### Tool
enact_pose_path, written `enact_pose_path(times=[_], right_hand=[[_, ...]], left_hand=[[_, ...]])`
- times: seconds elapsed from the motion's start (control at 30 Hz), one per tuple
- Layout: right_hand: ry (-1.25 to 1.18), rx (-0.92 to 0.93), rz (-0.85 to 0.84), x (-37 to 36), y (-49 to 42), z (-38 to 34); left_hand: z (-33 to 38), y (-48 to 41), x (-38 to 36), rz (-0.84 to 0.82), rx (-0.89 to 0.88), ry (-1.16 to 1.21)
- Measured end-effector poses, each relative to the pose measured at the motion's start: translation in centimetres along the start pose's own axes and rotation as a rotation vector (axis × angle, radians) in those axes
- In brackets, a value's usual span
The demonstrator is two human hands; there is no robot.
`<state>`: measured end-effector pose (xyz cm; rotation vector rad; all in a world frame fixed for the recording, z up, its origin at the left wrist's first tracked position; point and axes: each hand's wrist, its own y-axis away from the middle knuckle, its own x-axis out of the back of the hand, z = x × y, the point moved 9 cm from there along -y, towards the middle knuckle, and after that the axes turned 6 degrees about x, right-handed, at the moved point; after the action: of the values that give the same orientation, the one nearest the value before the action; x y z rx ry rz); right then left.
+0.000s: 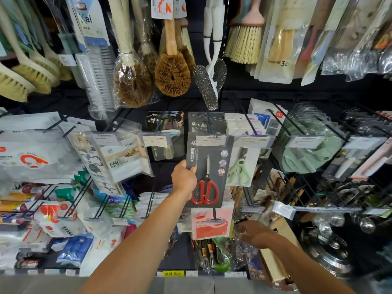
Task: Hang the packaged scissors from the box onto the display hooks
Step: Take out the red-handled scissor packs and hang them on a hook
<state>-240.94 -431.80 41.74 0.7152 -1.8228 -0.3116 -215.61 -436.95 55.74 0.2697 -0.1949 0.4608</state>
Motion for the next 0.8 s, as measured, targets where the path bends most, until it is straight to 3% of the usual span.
enact_pose_path(times=[0.23,0.4,0.8], right_hand=[[-0.014,-0.025,0.002,-0.3,0.4,0.2],[0.037,0.054,0.011,-0.2,1.1,-0.7],[0.026,0.014,0.046,1.2,2.5,-0.6]], left_hand=[[-0.9,-0.7,0.0,0.02,0.037,0.078],[-0.2,-2.8,-0.8,-0.009,0.059,0.027],[1.2,-8.0,-2.8,-0.056,0.171,-0.015]])
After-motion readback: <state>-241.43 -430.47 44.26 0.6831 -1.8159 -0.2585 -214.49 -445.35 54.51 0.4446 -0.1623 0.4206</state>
